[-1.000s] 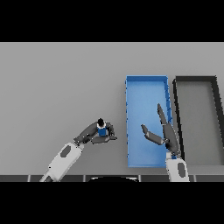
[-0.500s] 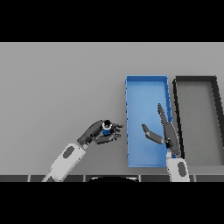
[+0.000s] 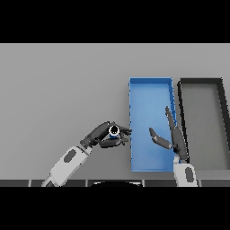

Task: Pick up the blue pipe and place it into the blue bin.

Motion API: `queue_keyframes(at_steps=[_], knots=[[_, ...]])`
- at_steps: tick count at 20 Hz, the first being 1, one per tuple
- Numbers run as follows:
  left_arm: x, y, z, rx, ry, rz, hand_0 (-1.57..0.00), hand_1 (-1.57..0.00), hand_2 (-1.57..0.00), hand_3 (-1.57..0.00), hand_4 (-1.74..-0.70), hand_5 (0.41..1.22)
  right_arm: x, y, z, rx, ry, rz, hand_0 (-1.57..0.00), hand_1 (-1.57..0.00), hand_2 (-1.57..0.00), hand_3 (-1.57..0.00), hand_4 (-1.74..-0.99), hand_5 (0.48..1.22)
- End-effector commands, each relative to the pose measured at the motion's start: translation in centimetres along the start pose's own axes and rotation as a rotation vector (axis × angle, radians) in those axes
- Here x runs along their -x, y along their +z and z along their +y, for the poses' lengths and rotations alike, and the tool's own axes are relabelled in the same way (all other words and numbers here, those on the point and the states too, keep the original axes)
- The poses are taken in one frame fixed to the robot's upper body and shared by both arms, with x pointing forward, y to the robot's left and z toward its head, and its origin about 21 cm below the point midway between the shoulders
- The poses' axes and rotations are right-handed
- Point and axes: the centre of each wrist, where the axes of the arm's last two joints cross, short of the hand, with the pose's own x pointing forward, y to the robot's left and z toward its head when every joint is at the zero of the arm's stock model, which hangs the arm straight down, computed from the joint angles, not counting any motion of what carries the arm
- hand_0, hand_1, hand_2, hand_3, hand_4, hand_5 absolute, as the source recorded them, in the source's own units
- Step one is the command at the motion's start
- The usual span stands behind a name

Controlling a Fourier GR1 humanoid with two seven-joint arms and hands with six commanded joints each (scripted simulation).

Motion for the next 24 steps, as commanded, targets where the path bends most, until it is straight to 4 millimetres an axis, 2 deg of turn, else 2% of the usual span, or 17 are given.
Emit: queue_keyframes(at_steps=[1,5,7,9,11,14,15,18,24], knots=[[-0.2,-0.1,-0.2,0.003,-0.008,0.005,-1.56,-1.57,-1.57,-1.50,-1.74,1.219,-0.1,-0.2,0.0,0.000,-0.002,0.013,0.00,0.00,0.00,0.00,-1.128,0.605],[0.3,0.0,-0.2,0.002,-0.011,0.036,-1.57,-1.57,-1.57,-1.50,-1.74,1.219,0.0,0.0,0.4,-0.005,-0.007,0.027,0.00,0.00,0.00,0.00,-1.178,0.605],[0.3,-0.4,-0.3,0.006,-0.012,0.036,-1.57,-1.57,-1.57,-1.49,-1.74,1.219,0.0,0.1,0.7,-0.006,-0.012,0.026,0.00,0.00,0.00,0.00,-1.176,0.605],[0.5,-0.3,-0.2,0.005,-0.020,0.041,-1.57,-1.57,-1.57,-1.50,-1.74,1.220,-0.5,0.0,0.0,-0.044,-0.079,-0.052,0.00,0.00,0.00,0.00,-1.196,0.622],[0.3,-0.4,-0.2,0.014,-0.009,0.030,-1.57,-1.57,-1.57,-1.50,-1.74,1.220,-2.1,-0.1,-1.7,-0.146,-0.189,-0.138,0.00,0.00,0.00,0.00,-1.212,0.589],[0.3,-0.4,-0.8,0.024,-0.017,0.038,-1.57,-1.57,-1.57,-1.49,-1.74,1.221,-5.9,-1.3,-3.0,-0.336,-0.219,-0.206,0.00,0.00,0.00,0.00,-1.282,0.537],[0.1,-0.5,-0.5,0.023,-0.016,0.036,-1.57,-1.57,-1.57,-1.49,-1.74,1.221,-7.4,-1.8,-3.1,-0.394,-0.197,-0.213,0.00,0.00,0.00,0.00,-1.303,0.515],[0.1,-0.6,-0.5,0.019,-0.031,0.029,-1.57,-1.57,-1.57,-1.49,-1.74,1.221,-10.4,-2.5,-2.2,-0.555,-0.163,-0.222,0.00,0.00,0.00,0.00,-1.314,0.500],[0.0,-0.2,0.1,0.029,-0.030,0.026,-1.57,-1.57,-1.57,-1.49,-1.74,1.221,-13.5,-5.2,1.1,-0.762,-0.042,-0.261,0.00,0.00,0.00,0.00,-1.294,0.523]])
